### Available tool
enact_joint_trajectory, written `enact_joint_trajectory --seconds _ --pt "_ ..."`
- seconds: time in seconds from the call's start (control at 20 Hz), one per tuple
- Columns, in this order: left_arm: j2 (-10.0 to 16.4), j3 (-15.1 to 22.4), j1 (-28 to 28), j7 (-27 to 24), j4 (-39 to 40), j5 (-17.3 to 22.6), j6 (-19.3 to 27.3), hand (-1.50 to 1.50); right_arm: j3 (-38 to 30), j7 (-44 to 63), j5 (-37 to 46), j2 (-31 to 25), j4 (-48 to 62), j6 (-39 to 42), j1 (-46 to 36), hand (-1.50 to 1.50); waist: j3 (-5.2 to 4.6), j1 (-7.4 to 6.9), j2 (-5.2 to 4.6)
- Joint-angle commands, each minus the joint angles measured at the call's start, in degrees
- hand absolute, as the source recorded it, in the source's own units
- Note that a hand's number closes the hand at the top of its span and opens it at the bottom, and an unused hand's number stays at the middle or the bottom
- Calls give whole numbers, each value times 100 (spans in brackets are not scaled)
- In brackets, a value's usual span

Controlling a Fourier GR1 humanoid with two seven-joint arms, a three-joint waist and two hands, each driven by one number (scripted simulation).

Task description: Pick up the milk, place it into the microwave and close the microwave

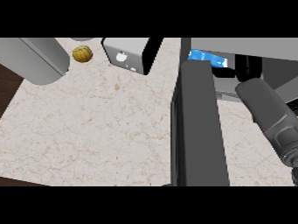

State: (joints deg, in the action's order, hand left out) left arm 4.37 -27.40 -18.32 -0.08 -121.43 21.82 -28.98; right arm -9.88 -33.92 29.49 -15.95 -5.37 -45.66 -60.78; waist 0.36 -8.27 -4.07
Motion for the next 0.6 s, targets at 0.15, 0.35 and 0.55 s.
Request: enact_joint_trajectory --seconds 0.15,0.35,0.55 --pt "71 291 89 -5 99 -140 -262 -150 -128 -351 -146 68 -51 736 -148 -150 4 10 11" --pt "57 464 170 -6 87 -117 -365 -150 -385 -656 -429 279 -98 1152 4 -150 11 66 35" --pt "107 604 106 -200 333 -124 -739 -150 -654 -1064 -722 244 -197 1714 117 -150 -2 168 92"
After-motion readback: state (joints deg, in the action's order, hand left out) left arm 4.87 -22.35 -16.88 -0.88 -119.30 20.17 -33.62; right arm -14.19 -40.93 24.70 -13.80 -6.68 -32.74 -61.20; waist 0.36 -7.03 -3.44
